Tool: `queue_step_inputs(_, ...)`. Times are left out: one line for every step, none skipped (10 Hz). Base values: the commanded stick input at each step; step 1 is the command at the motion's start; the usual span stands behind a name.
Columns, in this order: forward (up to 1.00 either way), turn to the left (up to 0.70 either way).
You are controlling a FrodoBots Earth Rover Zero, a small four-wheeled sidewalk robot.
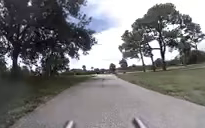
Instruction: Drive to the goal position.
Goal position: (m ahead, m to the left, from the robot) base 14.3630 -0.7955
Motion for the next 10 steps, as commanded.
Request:
queue_step_inputs(0.7,0.0)
queue_step_inputs(0.7,0.0)
queue_step_inputs(0.7,0.0)
queue_step_inputs(0.7,0.0)
queue_step_inputs(0.7,0.0)
queue_step_inputs(0.7,0.0)
queue_step_inputs(0.7,0.0)
queue_step_inputs(0.7,0.0)
queue_step_inputs(0.7,0.0)
queue_step_inputs(0.7,0.0)
